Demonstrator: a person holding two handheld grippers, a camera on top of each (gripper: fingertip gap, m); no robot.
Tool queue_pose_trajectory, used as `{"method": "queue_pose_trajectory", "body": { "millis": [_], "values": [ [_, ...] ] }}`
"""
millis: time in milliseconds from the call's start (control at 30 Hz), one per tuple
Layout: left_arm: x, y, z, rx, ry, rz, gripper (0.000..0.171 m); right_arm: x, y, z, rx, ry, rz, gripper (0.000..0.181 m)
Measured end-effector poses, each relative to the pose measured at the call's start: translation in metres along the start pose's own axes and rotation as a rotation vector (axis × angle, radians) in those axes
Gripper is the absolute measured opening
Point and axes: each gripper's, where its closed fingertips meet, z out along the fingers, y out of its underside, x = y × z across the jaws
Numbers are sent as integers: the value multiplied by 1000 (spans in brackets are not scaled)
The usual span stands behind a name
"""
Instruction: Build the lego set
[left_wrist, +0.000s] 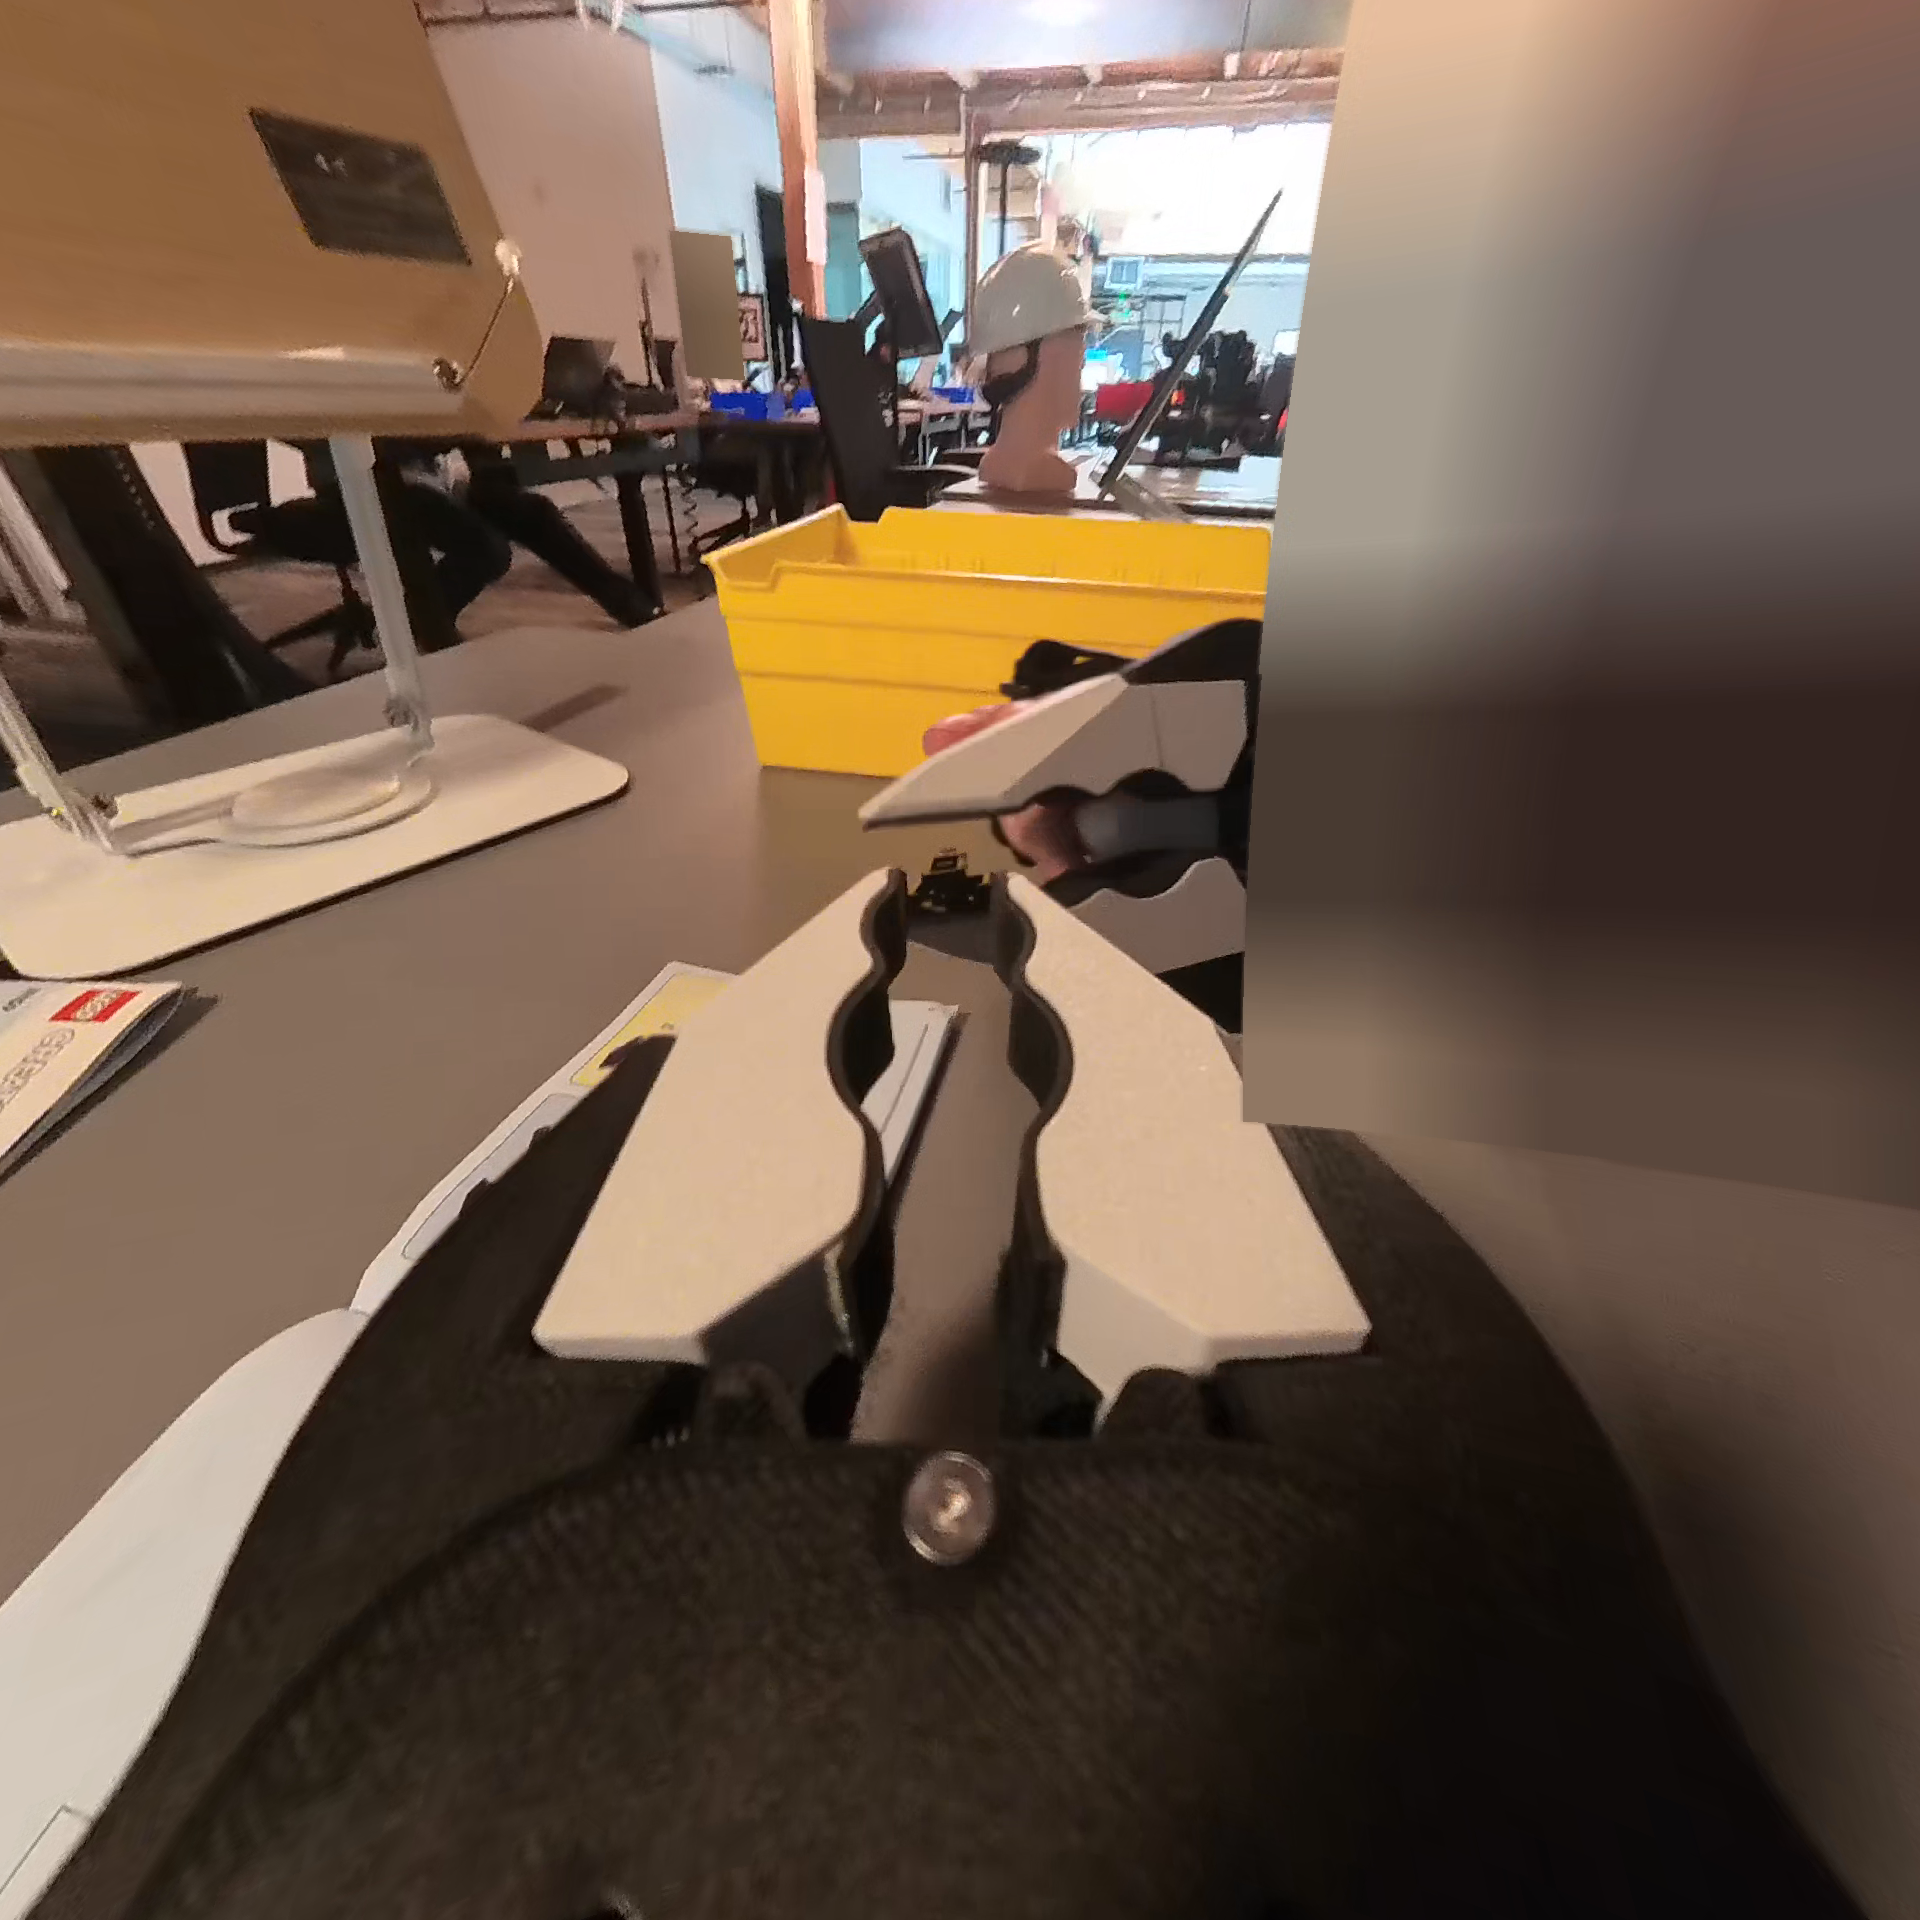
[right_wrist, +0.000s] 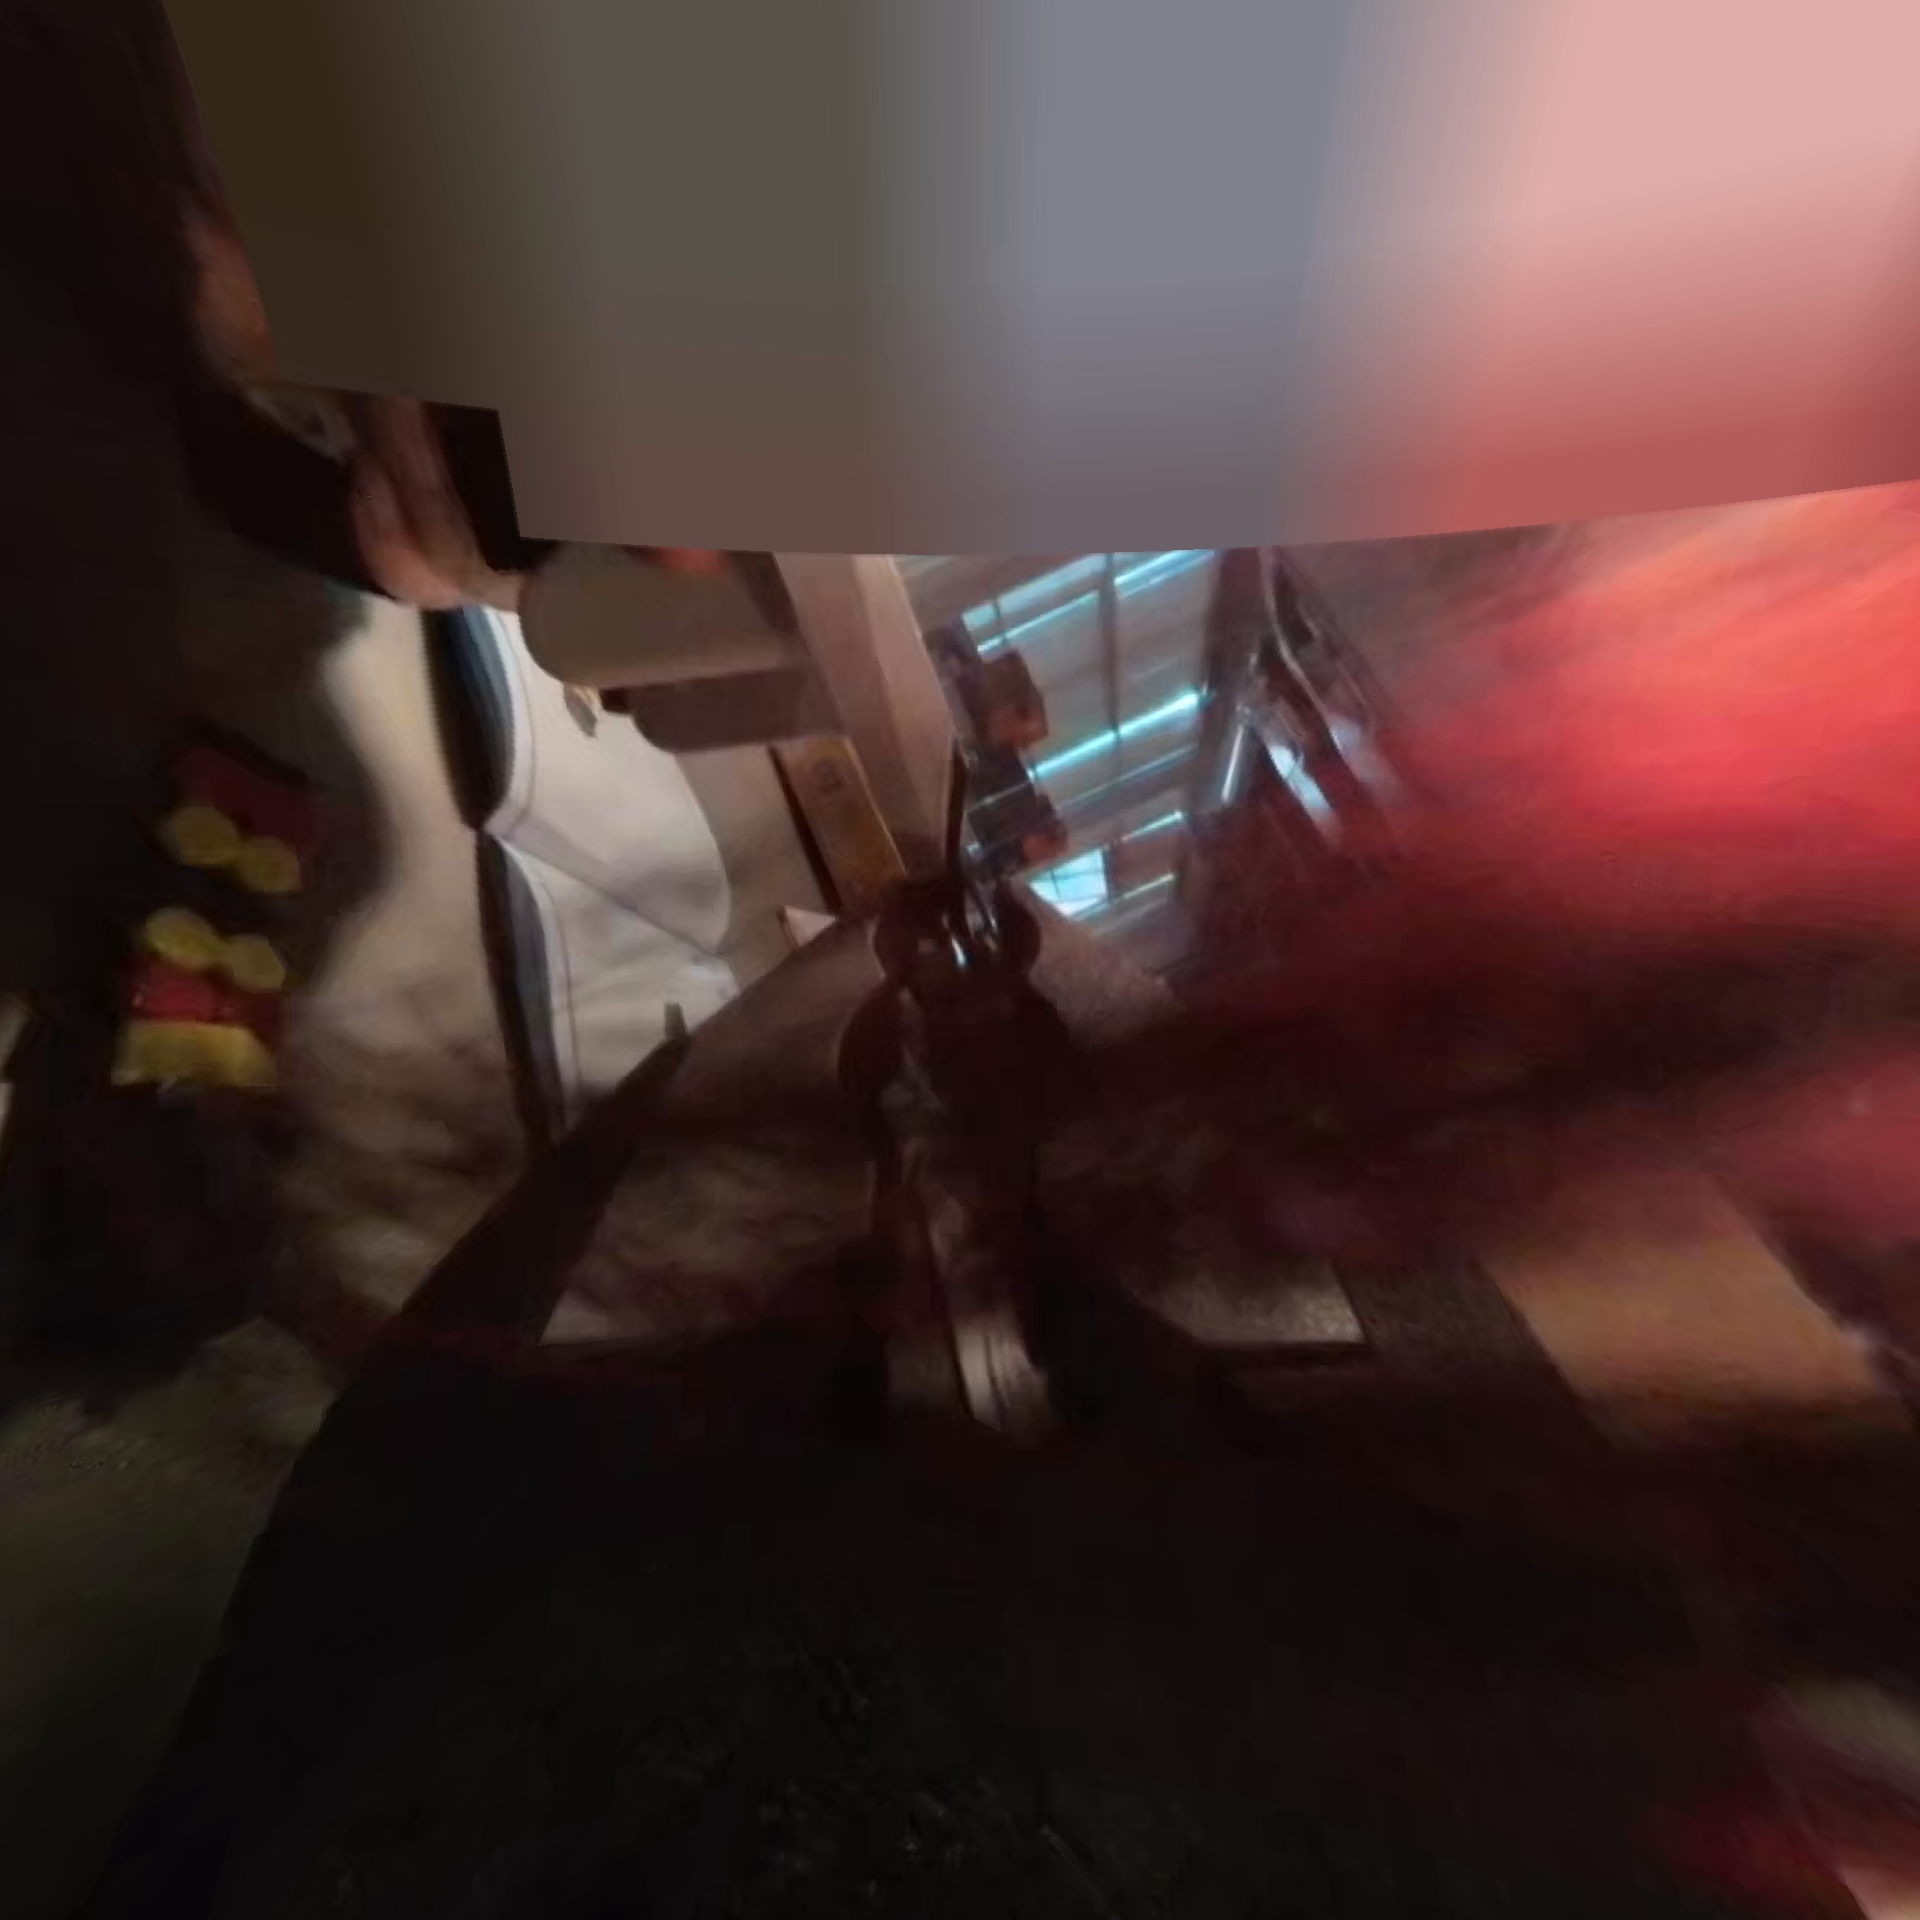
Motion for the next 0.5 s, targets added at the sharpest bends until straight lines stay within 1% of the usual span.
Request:
{"method": "queue_pose_trajectory", "body": {
  "millis": [133,233,300,333,400,467,500],
  "values": [
    [-5,2,2,-19,-12,-32,14,-4,5,2,-51,-5,-56,6],
    [-4,2,2,-15,1,-43,14,-4,4,2,-47,-32,-5,6],
    [-2,2,0,-12,5,4,16,-7,5,1,-36,-67,61,6],
    [-2,1,-1,-11,3,82,24,-11,6,0,-28,-110,118,6],
    [-3,2,-5,-2,-9,315,35,-15,6,-1,-13,-171,233,6],
    [0,8,-8,-7,24,534,39,-20,7,-2,-6,-236,331,7],
    [3,13,-9,-15,53,598,36,-21,8,-2,-14,-255,356,8]
  ]
}}
